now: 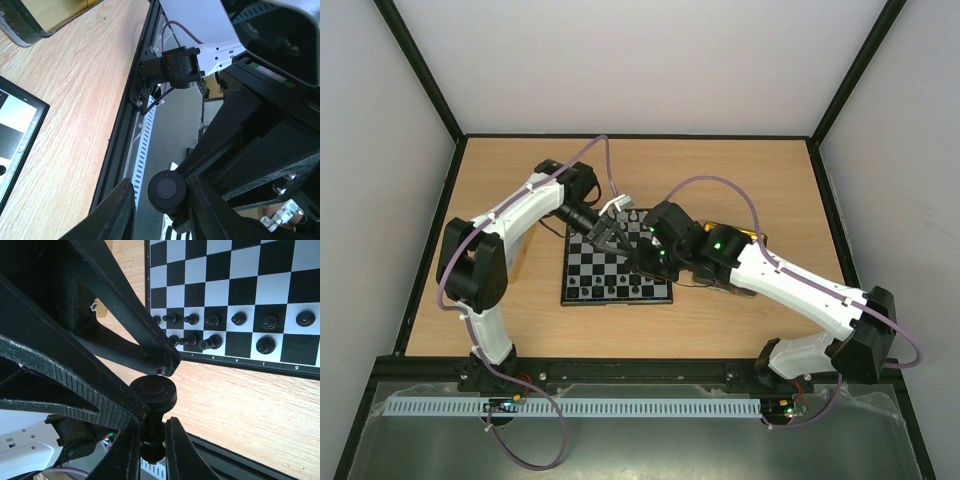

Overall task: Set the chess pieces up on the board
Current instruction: Adjust the chess piece.

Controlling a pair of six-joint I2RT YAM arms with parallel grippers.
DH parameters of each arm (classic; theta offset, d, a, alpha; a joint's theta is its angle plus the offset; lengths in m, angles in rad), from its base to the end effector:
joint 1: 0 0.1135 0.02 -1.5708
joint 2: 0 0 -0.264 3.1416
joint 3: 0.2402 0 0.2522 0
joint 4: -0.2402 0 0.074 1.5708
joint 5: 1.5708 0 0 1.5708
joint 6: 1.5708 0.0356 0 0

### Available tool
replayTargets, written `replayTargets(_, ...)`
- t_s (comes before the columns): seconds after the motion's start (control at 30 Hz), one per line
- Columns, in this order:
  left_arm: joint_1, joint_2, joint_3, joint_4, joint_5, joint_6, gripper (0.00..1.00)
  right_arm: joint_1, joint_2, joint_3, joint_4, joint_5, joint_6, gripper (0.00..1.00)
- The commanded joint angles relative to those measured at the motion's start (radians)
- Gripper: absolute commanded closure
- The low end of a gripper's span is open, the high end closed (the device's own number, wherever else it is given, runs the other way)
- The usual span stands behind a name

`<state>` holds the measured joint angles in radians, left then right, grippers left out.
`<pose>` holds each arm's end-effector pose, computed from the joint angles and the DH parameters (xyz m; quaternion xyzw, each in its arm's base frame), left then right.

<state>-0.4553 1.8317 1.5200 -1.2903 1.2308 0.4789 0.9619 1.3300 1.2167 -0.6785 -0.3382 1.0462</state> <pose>0.2879 -0.1783 0.2647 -0.3596 -0.7330 0.5773 0.0059 0.1521 0.2387 0.3252 -0.0254 0.9138 0.3994 0.0696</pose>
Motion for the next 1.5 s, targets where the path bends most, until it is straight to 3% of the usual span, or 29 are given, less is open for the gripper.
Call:
replayTargets(0.0, -0.002, 0.014, 0.013, -0.01, 0.013, 0.014, 0.71, -0.008, 0.013, 0.016, 0.029, -0.009, -0.023, 0.98)
replayTargets(0.67, 0.0, 0.025, 0.009, -0.01, 0.013, 0.021, 0.95, -0.044, 0.008, -0.006, 0.039, -0.031, -0.041, 0.98)
replayTargets(1.0, 0.002, 0.025, 0.009, -0.011, 0.02, 0.02, 0.98, -0.049, 0.008, -0.014, 0.05, -0.036, -0.041, 0.98)
replayTargets(1.23, 0.016, 0.031, 0.015, -0.011, 0.032, 0.018, 0.98, -0.056, 0.001, -0.023, 0.058, -0.046, -0.033, 0.84)
replayTargets(1.47, 0.026, 0.038, 0.021, -0.011, 0.035, 0.016, 0.98, -0.06, -0.01, -0.034, 0.066, -0.051, -0.023, 0.77)
